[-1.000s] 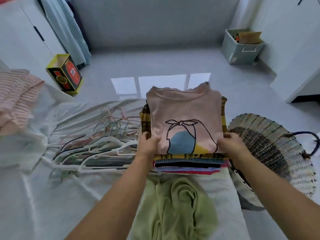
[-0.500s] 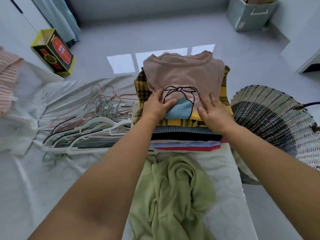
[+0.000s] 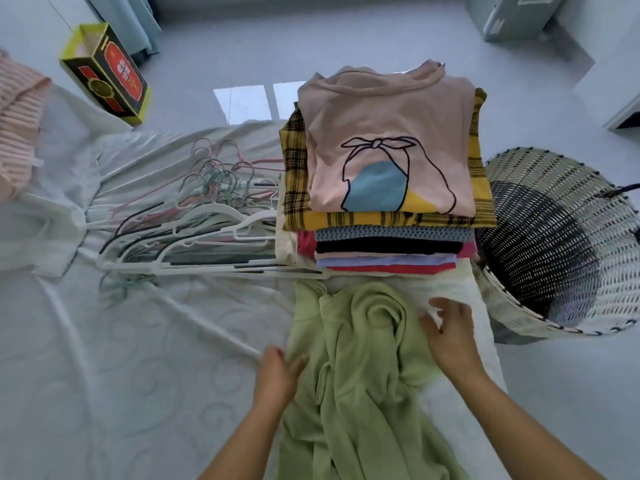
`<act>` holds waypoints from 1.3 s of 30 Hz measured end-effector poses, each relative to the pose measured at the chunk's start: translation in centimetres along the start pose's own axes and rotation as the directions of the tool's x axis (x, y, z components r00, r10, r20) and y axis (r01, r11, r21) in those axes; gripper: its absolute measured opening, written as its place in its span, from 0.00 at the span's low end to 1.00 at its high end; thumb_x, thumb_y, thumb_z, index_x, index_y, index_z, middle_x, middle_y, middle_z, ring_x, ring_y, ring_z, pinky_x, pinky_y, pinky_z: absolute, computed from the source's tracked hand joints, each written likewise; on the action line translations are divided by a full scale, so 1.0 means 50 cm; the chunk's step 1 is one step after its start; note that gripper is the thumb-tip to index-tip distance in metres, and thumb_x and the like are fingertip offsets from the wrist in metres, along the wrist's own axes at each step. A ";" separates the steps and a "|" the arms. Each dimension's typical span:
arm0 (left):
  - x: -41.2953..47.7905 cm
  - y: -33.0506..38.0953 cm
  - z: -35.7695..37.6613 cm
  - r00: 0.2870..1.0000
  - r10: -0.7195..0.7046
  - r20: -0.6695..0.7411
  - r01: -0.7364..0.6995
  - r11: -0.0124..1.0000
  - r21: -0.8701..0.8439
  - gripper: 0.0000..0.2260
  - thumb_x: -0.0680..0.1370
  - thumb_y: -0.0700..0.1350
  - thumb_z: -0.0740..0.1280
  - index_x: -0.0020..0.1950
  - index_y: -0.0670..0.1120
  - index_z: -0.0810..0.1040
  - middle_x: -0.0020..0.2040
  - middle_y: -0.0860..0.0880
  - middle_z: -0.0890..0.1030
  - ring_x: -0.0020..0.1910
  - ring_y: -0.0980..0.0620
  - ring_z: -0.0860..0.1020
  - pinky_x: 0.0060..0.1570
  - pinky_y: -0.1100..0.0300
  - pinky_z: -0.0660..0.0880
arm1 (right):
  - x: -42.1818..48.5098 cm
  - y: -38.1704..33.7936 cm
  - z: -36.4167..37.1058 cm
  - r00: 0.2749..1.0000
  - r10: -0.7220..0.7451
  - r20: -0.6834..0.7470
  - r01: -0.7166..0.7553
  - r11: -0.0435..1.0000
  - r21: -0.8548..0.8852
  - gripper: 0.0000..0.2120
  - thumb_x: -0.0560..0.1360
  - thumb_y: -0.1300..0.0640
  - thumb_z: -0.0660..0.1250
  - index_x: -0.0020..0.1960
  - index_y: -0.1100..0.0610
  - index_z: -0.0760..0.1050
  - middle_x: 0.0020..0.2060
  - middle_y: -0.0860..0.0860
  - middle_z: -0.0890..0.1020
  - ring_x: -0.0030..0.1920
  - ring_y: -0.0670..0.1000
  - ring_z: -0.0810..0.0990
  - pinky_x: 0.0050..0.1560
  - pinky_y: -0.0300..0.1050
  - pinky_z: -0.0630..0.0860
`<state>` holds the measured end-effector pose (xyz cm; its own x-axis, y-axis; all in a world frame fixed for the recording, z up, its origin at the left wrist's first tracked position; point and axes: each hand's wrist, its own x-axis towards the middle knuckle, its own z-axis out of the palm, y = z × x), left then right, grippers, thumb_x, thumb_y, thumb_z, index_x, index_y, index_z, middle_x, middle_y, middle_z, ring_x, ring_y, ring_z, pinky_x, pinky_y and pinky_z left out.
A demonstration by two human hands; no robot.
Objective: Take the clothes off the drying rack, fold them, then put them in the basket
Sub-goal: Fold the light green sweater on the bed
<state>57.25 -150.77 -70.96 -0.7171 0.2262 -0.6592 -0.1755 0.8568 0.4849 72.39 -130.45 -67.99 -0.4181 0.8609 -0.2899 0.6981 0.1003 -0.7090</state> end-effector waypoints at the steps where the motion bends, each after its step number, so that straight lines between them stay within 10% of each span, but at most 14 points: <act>1: -0.012 -0.026 0.015 1.000 -0.007 0.025 0.008 1.000 -0.015 0.14 0.75 0.49 0.69 0.51 0.42 0.69 0.49 0.44 0.75 0.46 0.46 0.74 0.44 0.56 0.70 | -0.013 0.026 0.020 0.982 0.164 0.095 -0.167 0.986 0.021 0.15 0.75 0.59 0.66 0.59 0.65 0.73 0.55 0.61 0.74 0.58 0.62 0.74 0.56 0.51 0.72; 6: -0.040 -0.037 -0.001 0.987 0.001 0.160 0.046 0.956 -0.291 0.05 0.76 0.44 0.66 0.49 0.44 0.77 0.49 0.45 0.81 0.47 0.47 0.79 0.49 0.52 0.77 | -0.043 0.025 0.042 0.883 0.436 0.175 -0.466 0.858 0.215 0.19 0.75 0.56 0.67 0.59 0.68 0.72 0.50 0.60 0.77 0.49 0.59 0.76 0.48 0.48 0.71; 13: -0.074 -0.117 -0.153 0.977 -0.017 0.214 0.163 0.707 -0.688 0.12 0.68 0.38 0.72 0.49 0.39 0.73 0.44 0.38 0.80 0.42 0.43 0.78 0.41 0.52 0.75 | -0.119 -0.003 0.011 0.912 0.355 0.205 -0.398 0.888 0.231 0.08 0.75 0.61 0.62 0.49 0.67 0.74 0.45 0.63 0.79 0.46 0.62 0.77 0.49 0.57 0.74; 22: -0.081 -0.232 -0.473 0.989 0.088 0.117 -0.023 0.883 -0.468 0.03 0.72 0.36 0.67 0.43 0.39 0.74 0.35 0.40 0.77 0.30 0.49 0.75 0.27 0.65 0.71 | -0.118 -0.071 -0.046 0.995 0.009 0.101 -0.038 0.955 0.293 0.17 0.73 0.75 0.59 0.46 0.53 0.74 0.42 0.51 0.77 0.42 0.47 0.74 0.39 0.29 0.72; 28: -0.086 -0.293 -0.523 0.975 -0.031 0.218 0.086 0.965 -0.249 0.15 0.73 0.53 0.71 0.50 0.42 0.80 0.45 0.44 0.84 0.43 0.46 0.82 0.44 0.53 0.77 | -0.116 -0.123 0.016 0.988 0.011 0.156 -0.046 0.974 0.222 0.08 0.75 0.66 0.66 0.53 0.60 0.74 0.47 0.57 0.79 0.49 0.57 0.77 0.48 0.48 0.71; 31: -0.081 -0.332 -0.457 0.947 -0.251 0.198 0.311 0.869 -0.386 0.19 0.79 0.56 0.60 0.50 0.41 0.81 0.48 0.42 0.83 0.48 0.43 0.80 0.52 0.50 0.75 | -0.206 -0.123 0.138 0.922 -0.016 0.388 0.007 1.000 0.025 0.03 0.76 0.60 0.67 0.43 0.54 0.76 0.42 0.54 0.81 0.48 0.58 0.79 0.47 0.46 0.72; 34: -0.071 -0.350 -0.405 0.876 -0.412 0.250 0.473 0.638 -0.607 0.18 0.79 0.53 0.62 0.51 0.37 0.79 0.47 0.39 0.82 0.47 0.41 0.79 0.49 0.49 0.75 | -0.302 -0.102 0.260 0.798 0.064 0.599 0.089 0.971 -0.221 0.14 0.72 0.48 0.70 0.54 0.51 0.72 0.44 0.44 0.75 0.48 0.48 0.75 0.43 0.37 0.69; 37: -0.082 -0.350 -0.391 0.876 -0.371 0.308 0.482 0.688 -0.542 0.15 0.76 0.49 0.67 0.52 0.37 0.80 0.49 0.39 0.83 0.49 0.42 0.79 0.51 0.50 0.75 | -0.363 -0.097 0.314 0.754 0.060 0.655 0.203 0.926 -0.319 0.05 0.74 0.51 0.67 0.47 0.50 0.72 0.40 0.45 0.76 0.43 0.46 0.74 0.43 0.39 0.71; 39: -0.081 -0.346 -0.411 0.898 -0.310 0.312 0.438 0.702 -0.562 0.12 0.76 0.47 0.67 0.50 0.39 0.81 0.47 0.40 0.84 0.49 0.43 0.80 0.48 0.51 0.76 | -0.365 -0.093 0.303 0.811 0.111 0.574 -0.001 0.982 -0.189 0.06 0.76 0.59 0.64 0.40 0.54 0.72 0.39 0.51 0.79 0.41 0.51 0.77 0.49 0.46 0.74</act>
<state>49.32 -176.04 -64.88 -0.3794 0.0815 -0.9216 -0.8163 0.4394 0.3750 67.95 -154.17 -69.13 -0.5954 0.4228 -0.6832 0.7957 0.1923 -0.5744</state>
